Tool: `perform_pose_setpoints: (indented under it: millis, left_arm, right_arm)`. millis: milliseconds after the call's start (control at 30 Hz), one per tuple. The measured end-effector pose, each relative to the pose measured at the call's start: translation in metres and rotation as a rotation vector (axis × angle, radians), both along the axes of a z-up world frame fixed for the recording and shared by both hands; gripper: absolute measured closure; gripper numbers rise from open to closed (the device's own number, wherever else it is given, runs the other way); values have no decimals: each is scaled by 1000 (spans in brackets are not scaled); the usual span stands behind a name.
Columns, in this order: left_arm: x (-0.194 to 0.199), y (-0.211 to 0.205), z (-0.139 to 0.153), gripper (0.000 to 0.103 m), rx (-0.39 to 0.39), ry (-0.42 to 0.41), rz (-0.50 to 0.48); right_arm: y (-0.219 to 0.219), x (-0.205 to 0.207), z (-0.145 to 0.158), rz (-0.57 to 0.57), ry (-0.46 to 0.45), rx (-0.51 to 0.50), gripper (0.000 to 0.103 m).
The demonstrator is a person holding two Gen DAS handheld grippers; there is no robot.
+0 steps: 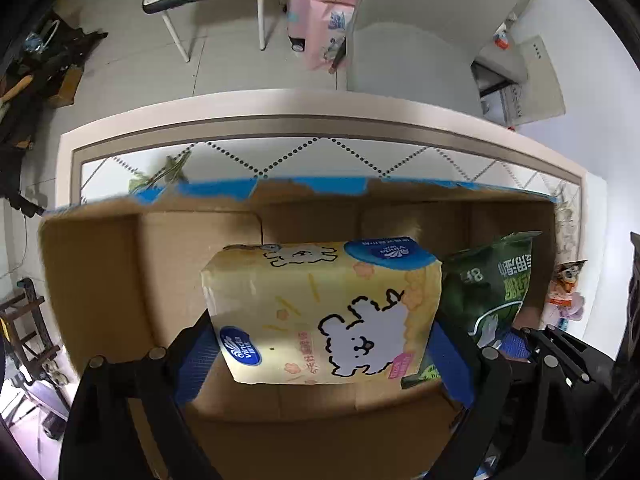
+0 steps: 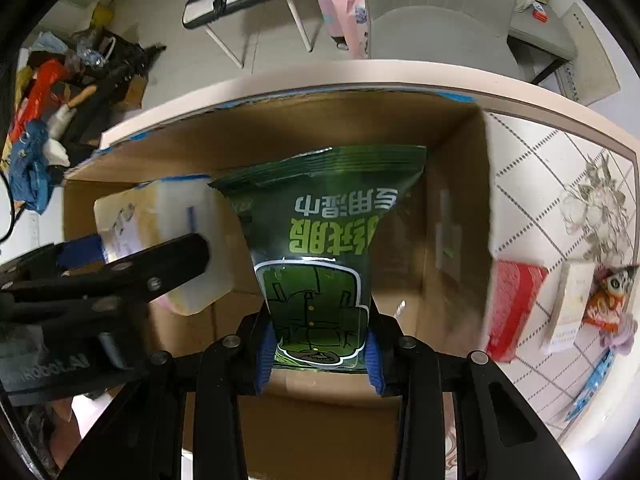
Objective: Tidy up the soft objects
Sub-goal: 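Carry both packs into the cardboard box and open both tools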
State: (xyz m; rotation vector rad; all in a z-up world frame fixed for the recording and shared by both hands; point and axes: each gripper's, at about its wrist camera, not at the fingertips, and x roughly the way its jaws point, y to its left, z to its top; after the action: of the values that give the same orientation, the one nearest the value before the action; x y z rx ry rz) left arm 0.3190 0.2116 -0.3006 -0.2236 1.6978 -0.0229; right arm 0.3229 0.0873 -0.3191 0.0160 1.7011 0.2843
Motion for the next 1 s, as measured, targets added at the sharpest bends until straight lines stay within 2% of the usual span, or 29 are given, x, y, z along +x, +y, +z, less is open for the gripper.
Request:
perform_pose_setpoints:
  millis: [100, 167, 200, 300, 400, 500, 567, 700, 800, 1000]
  left_arm:
    - [7, 1, -15, 8, 27, 40, 9]
    - [9, 7, -26, 8, -4, 87, 42]
    - [9, 9, -26, 8, -17, 101, 55]
    - [5, 14, -28, 8, 14, 119, 65]
    - [-4, 16, -21, 6, 70, 111, 37]
    - [-12, 21, -10, 3, 58, 88, 51]
    - [-16, 26, -6, 2, 50, 75, 50]
    - [-27, 32, 14, 1, 50, 26, 60]
    - [-37, 32, 27, 1, 56, -20, 66]
    - [-78, 31, 68, 1, 96, -138, 70]
  right_arm:
    - [4, 9, -14, 10, 21, -14, 62]
    - [4, 13, -19, 5, 31, -28, 57]
    - [3, 14, -20, 0, 33, -29, 48]
    - [1, 16, -19, -2, 43, -26, 41]
    - [-1, 13, -11, 10, 20, -33, 21]
    - [-3, 9, -9, 11, 13, -30, 20]
    - [-3, 2, -7, 15, 9, -34, 14]
    - [-1, -16, 15, 22, -23, -37, 13]
    - [-1, -30, 29, 22, -53, -38, 8]
    - [1, -66, 64, 35, -152, -68, 8]
